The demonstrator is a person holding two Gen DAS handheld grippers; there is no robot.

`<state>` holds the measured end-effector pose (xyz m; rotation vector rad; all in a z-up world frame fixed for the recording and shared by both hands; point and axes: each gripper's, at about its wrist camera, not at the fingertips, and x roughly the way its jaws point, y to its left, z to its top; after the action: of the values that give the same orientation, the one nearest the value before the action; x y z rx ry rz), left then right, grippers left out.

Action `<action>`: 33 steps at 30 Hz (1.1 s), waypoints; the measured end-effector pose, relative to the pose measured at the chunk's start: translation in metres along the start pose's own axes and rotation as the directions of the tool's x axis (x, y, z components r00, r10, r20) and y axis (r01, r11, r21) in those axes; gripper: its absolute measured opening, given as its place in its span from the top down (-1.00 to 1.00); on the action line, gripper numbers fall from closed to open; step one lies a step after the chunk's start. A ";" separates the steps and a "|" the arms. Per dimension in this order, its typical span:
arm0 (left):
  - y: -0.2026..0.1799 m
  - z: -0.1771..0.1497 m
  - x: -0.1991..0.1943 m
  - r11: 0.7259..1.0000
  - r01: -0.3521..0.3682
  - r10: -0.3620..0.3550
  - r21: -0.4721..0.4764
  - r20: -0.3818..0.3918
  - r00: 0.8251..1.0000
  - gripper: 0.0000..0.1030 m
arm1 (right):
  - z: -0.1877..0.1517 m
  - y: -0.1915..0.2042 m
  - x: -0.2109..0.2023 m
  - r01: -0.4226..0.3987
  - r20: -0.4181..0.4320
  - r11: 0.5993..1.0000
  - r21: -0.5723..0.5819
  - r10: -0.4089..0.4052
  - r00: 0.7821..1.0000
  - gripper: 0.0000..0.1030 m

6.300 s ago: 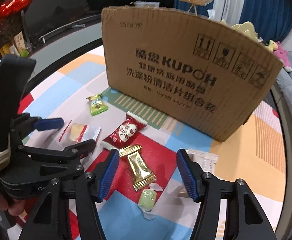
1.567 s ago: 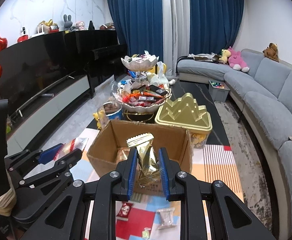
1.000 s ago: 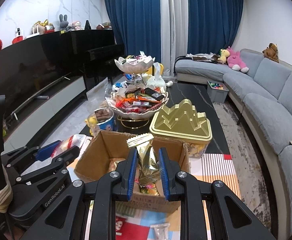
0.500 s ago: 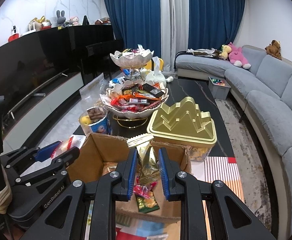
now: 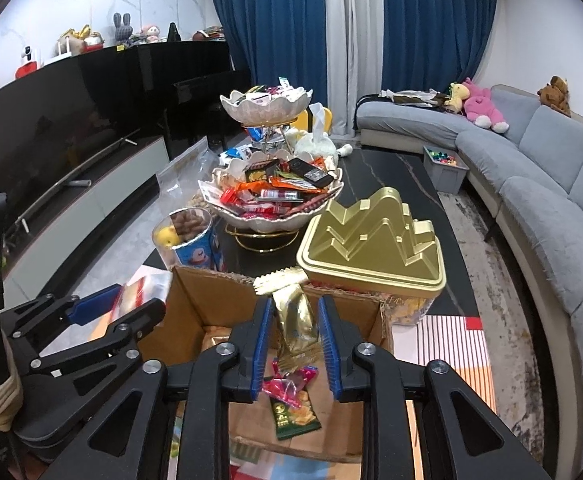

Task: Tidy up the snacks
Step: 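Open both tools to drop the cake packet and gold candy bar into the box, then withdraw both open tools up and away from the box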

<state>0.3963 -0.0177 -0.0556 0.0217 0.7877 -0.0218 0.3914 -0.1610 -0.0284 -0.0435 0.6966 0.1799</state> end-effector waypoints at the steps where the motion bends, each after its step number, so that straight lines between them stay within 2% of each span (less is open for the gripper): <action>1: 0.000 0.000 -0.001 1.000 0.000 0.000 0.000 0.000 1.000 0.10 | 0.000 -0.001 -0.001 0.005 0.004 1.000 0.002 -0.005 1.000 0.15; 2: 0.001 0.000 -0.002 1.000 0.001 -0.001 -0.001 0.000 1.000 0.04 | 0.000 -0.001 -0.003 0.008 0.010 1.000 0.003 -0.008 1.000 0.03; 5: 0.001 0.001 -0.006 1.000 -0.003 0.003 -0.006 0.008 1.000 -0.17 | 0.000 -0.004 -0.006 0.021 0.015 1.000 0.009 -0.021 1.000 -0.10; 9: 0.000 0.002 -0.012 1.000 -0.001 0.001 -0.006 0.016 1.000 -0.33 | -0.002 -0.008 -0.012 0.029 0.021 0.999 0.014 -0.029 0.999 -0.13; 14: -0.003 0.002 -0.020 1.000 -0.002 0.002 0.003 0.025 1.000 -0.43 | -0.003 -0.012 -0.023 0.037 0.031 0.999 0.022 -0.038 0.999 -0.13; 33: -0.012 -0.020 -0.057 1.000 -0.015 0.015 0.017 0.046 0.999 -0.44 | -0.020 -0.018 -0.066 0.040 0.060 0.999 0.023 -0.041 0.997 -0.13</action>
<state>0.3414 -0.0287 -0.0294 0.0437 0.7410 -0.0150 0.3321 -0.1909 -0.0014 -0.0315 0.6365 0.1342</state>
